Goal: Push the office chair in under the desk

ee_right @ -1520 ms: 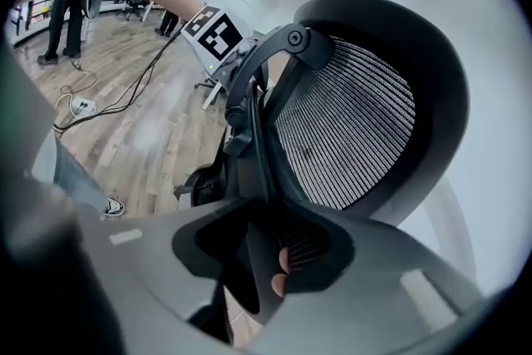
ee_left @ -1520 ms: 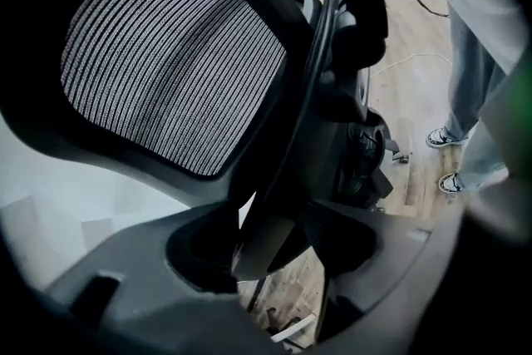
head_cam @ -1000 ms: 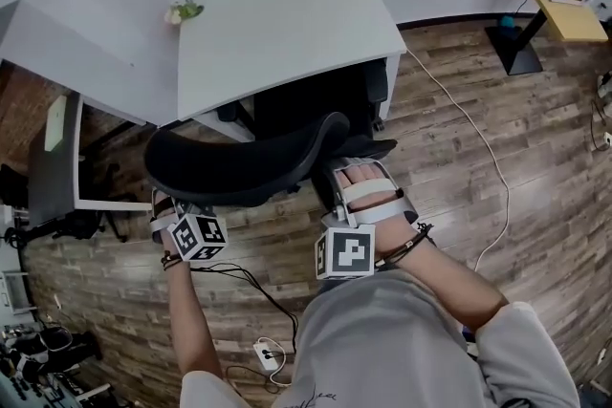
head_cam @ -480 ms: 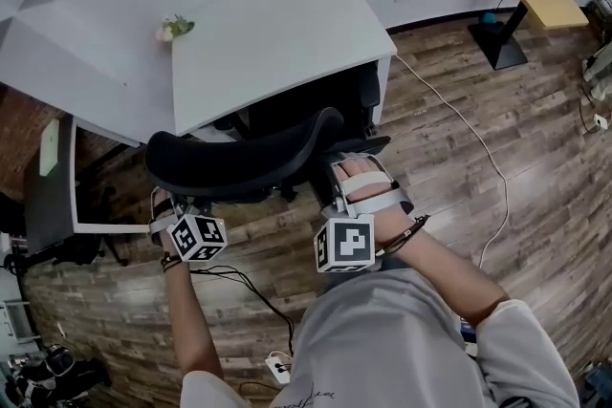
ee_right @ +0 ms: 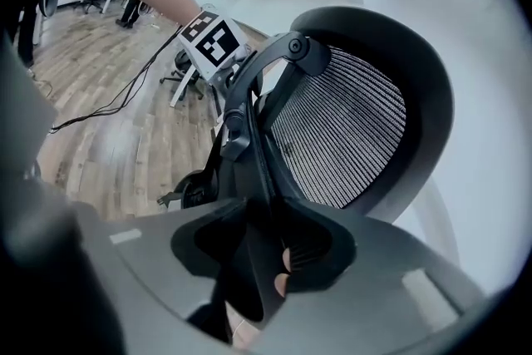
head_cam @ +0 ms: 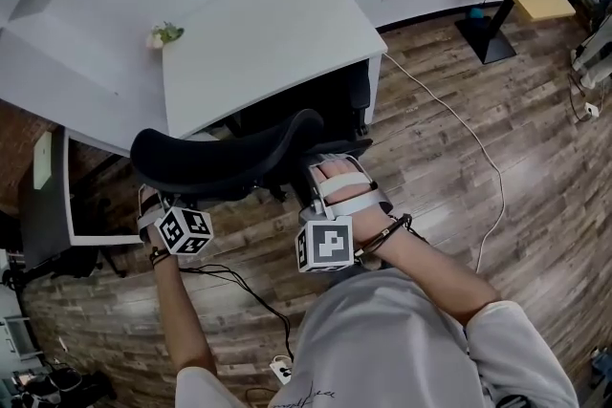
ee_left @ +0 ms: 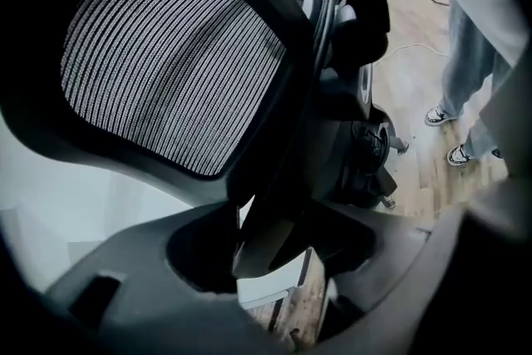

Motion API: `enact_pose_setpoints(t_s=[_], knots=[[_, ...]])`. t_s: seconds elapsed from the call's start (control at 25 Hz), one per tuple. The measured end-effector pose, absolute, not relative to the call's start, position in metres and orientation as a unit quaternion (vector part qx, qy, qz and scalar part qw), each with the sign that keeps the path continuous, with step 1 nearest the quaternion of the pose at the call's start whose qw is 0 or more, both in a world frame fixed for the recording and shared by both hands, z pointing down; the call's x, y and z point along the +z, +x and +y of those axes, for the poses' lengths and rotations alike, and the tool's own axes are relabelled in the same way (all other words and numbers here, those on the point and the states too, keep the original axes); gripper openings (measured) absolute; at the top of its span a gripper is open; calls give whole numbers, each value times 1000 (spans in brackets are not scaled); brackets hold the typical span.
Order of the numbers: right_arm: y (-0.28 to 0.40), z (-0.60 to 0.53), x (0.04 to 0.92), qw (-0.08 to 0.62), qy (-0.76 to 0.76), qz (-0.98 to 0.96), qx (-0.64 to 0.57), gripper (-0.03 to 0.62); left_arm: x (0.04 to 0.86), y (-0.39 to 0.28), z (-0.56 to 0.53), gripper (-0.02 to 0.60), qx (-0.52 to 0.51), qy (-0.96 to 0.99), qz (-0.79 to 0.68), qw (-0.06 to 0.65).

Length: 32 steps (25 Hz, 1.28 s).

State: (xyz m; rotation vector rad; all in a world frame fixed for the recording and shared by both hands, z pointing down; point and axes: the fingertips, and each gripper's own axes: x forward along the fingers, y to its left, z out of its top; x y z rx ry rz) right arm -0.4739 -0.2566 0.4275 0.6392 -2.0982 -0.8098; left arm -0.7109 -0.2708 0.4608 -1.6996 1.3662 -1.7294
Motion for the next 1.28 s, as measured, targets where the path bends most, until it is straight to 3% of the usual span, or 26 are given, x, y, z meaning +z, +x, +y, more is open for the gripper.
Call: enact_pose_setpoints(t_s=[0.88,1.28], knots=[[-522,-280,426,379,272,-833,-297,132,464,-760,-322,238,-632,-579,489,163],[-488,-336,430,375,262,-841,-288,149,459,-724,-339,232,-597,-590,505,202]])
